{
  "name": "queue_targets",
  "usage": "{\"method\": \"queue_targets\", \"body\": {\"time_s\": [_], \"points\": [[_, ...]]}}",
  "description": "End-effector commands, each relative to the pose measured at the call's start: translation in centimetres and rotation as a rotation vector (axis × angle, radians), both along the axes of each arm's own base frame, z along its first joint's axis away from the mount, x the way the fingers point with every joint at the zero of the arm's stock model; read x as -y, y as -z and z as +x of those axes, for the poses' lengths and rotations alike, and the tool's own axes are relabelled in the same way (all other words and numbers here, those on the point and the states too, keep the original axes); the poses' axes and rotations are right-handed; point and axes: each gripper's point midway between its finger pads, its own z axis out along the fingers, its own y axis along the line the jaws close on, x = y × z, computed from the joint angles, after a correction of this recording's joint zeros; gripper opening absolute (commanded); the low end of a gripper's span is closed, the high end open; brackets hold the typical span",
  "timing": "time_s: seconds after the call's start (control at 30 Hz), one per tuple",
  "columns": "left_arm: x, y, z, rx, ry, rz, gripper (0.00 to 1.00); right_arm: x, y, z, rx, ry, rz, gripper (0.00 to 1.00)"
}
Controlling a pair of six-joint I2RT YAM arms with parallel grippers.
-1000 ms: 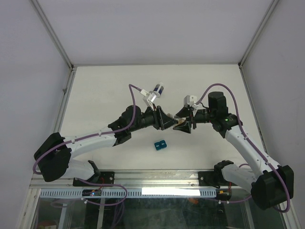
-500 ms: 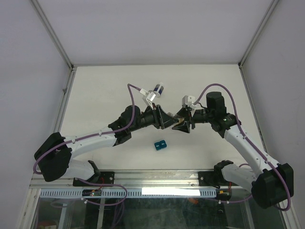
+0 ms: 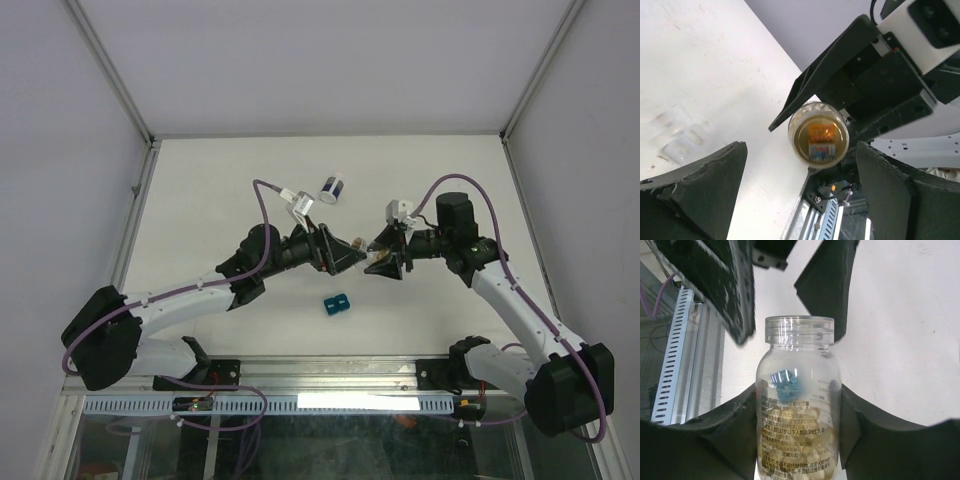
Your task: Sort the pills into containers
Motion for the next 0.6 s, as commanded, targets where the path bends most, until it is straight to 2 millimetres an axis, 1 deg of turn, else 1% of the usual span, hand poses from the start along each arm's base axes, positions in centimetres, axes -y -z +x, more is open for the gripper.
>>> {"method": "queue_targets", "body": {"time_s": [0.0, 0.13, 0.2, 0.27, 0.37, 0.47, 0.57], "points": [[-2.5, -3.7, -0.5, 0.212, -0.023, -0.031, 0.98, 0.3, -3.1, -0.2, 0.046, -0.046, 0.070, 0.00], [-4.3, -4.0, -0.9, 0.372, -0.034, 0.028, 0.99, 0.6, -3.2, -0.4, 0.053, -0.057, 0.075, 0.00], [-4.8, -4.4, -1.3, 0.499, -0.022, 0.051, 0.99, 0.6, -3.1, -0.7, 0.059, -0.075, 0.075, 0.00], [-4.7, -4.3, -2.2, 0.644, 0.043, 0.082, 0.99, 0.6, -3.0, -1.1, 0.066, -0.095, 0.078, 0.00], [-4.0, -3.7, -4.1, 0.855, 0.198, 0.107, 0.90, 0.7, -2.7, -1.4, 0.079, -0.113, 0.076, 0.00], [-3.4, -3.2, -4.0, 0.983, 0.239, 0.141, 0.85, 0.8, -2.4, -1.5, 0.098, -0.123, 0.067, 0.00], [-2.5, -3.0, -3.0, 1.009, 0.253, 0.168, 0.80, 0.9, -2.1, -1.6, 0.103, -0.130, 0.061, 0.00]]}}
